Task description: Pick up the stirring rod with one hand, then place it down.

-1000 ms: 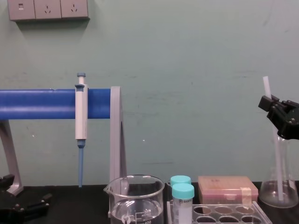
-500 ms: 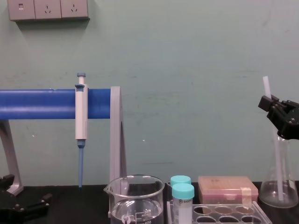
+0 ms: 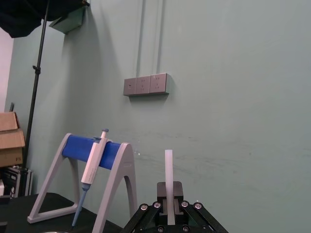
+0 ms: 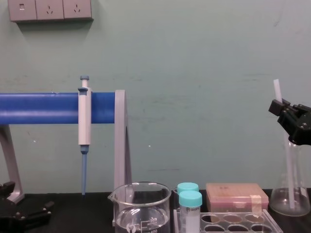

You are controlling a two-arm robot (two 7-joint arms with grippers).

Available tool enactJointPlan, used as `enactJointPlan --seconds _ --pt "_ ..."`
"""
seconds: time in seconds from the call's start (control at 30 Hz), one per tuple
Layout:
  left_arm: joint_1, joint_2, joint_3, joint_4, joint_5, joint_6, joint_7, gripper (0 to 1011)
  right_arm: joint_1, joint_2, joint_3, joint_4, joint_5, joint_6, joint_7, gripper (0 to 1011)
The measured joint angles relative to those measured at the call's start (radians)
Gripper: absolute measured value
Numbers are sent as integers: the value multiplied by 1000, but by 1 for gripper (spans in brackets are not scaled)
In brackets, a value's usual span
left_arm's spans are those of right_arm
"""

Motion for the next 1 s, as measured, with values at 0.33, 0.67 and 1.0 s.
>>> enactJointPlan --seconds 0.33,0.67,1.0 --pt "0 0 0 0 0 0 0 1000 0 0 0 0 0 0 0 70" --pt "0 0 0 0 0 0 0 1000 0 0 0 0 0 0 0 70" --pt "0 0 0 0 0 0 0 1000 0 0 0 0 0 0 0 70"
